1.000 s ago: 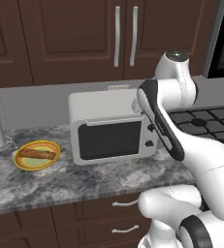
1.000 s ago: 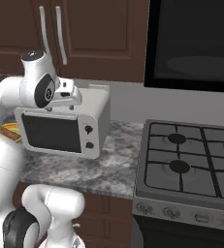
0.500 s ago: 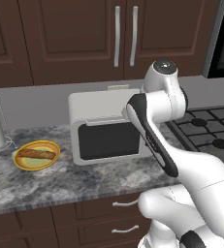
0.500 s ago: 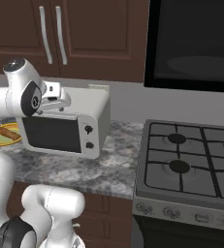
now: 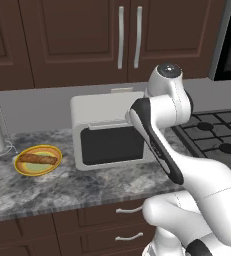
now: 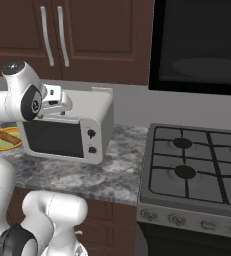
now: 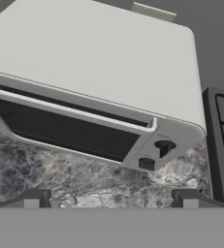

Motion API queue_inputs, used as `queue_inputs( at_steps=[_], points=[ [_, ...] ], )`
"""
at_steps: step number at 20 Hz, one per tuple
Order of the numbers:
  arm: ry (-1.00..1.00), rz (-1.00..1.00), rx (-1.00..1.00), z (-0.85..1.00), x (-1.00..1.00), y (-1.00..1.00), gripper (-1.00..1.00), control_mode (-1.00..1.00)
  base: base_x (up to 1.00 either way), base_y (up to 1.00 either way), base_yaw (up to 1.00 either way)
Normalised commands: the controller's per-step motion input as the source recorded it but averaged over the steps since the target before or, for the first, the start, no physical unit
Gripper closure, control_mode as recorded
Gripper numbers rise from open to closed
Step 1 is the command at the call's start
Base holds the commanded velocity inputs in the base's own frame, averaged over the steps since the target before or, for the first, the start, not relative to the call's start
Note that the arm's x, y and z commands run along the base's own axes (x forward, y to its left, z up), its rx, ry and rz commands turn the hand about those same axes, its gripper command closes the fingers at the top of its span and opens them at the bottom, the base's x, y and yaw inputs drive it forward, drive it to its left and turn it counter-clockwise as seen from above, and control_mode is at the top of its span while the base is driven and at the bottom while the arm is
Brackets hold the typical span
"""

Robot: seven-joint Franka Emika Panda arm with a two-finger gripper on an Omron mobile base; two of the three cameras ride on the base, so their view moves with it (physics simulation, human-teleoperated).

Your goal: Open the toaster oven door. Place the baguette on the bottom rack in the toaster oven and place the chicken drumstick on the top rack.

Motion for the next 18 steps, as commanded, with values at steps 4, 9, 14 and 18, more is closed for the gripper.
queue_inputs(
  at_steps=[4, 9, 14, 18],
  points=[
    [0.00, 0.00, 0.00, 0.00, 0.00, 0.00, -1.00, -1.00, 0.00, 0.00, 0.00],
    [0.00, 0.00, 0.00, 0.00, 0.00, 0.00, -1.00, 1.00, 0.00, 0.00, 0.00],
    [0.00, 0.00, 0.00, 0.00, 0.00, 0.00, -1.00, 1.00, 0.00, 0.00, 0.00],
    [0.00, 0.00, 0.00, 0.00, 0.00, 0.00, -1.00, 1.00, -0.28, -0.01, -0.04]
  ],
)
